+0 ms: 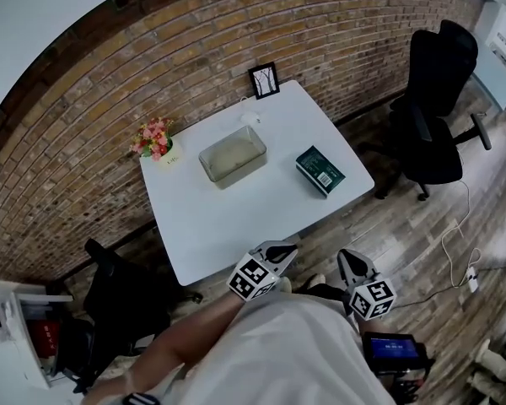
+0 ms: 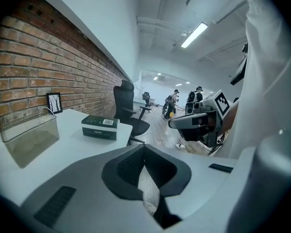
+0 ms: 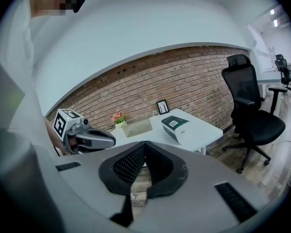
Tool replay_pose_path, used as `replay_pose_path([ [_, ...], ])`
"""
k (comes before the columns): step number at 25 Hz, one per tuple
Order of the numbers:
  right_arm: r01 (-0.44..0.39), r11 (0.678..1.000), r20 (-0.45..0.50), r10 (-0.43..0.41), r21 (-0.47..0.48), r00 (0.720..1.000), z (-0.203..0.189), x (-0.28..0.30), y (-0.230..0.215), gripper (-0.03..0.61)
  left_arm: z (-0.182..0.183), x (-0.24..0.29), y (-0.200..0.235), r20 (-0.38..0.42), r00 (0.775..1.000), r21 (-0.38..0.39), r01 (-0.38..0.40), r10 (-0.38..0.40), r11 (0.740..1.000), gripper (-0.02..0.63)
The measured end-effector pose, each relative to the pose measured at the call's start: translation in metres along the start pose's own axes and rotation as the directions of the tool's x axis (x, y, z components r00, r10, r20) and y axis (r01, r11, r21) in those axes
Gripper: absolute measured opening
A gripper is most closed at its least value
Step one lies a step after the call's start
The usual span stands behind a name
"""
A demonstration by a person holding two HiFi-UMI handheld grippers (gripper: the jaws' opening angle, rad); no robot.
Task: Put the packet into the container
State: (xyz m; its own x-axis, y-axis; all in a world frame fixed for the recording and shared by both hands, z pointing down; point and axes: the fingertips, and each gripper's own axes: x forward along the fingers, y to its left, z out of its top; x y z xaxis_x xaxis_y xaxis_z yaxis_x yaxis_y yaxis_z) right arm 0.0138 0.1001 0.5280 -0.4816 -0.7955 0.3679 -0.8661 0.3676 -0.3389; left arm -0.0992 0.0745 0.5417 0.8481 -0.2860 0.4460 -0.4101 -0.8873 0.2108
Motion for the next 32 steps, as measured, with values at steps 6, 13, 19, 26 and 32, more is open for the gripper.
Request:
replay_pose_path([
  [6, -0.022, 0.999, -0.002, 0.022, 0.029, 1.000, 0.006, 0.020, -0.015, 0.008, 0.001, 0.008, 0.016, -0.016, 0.999, -0.015, -0.029, 0.029, 0.999, 0.011],
  [13, -0.084, 0.996, -0.007, 0.084, 0.011, 0.996, 0.035, 0.056, -0.041, 0.008, 0.018, 0.025, 0.046, -0.032, 0.997, -0.017, -0.078, 0.077, 0.997, 0.011],
  [19, -0.129, 0.992, -0.007, 0.129, -0.013, 0.992, 0.056, 0.085, -0.066, 0.008, 0.029, 0.044, 0.073, -0.050, 0.992, 0.008, -0.111, 0.112, 0.994, 0.011],
  [26, -0.162, 0.987, -0.011, 0.163, 0.011, 0.987, 0.071, 0.098, -0.095, 0.008, 0.036, 0.071, 0.087, -0.118, 0.984, 0.049, -0.126, 0.131, 0.991, 0.011],
  [32, -0.196, 0.980, -0.001, 0.196, 0.032, 0.981, 0.082, 0.106, -0.118, 0.009, 0.053, 0.095, 0.094, -0.156, 0.979, 0.105, -0.112, 0.128, 0.988, 0.011],
])
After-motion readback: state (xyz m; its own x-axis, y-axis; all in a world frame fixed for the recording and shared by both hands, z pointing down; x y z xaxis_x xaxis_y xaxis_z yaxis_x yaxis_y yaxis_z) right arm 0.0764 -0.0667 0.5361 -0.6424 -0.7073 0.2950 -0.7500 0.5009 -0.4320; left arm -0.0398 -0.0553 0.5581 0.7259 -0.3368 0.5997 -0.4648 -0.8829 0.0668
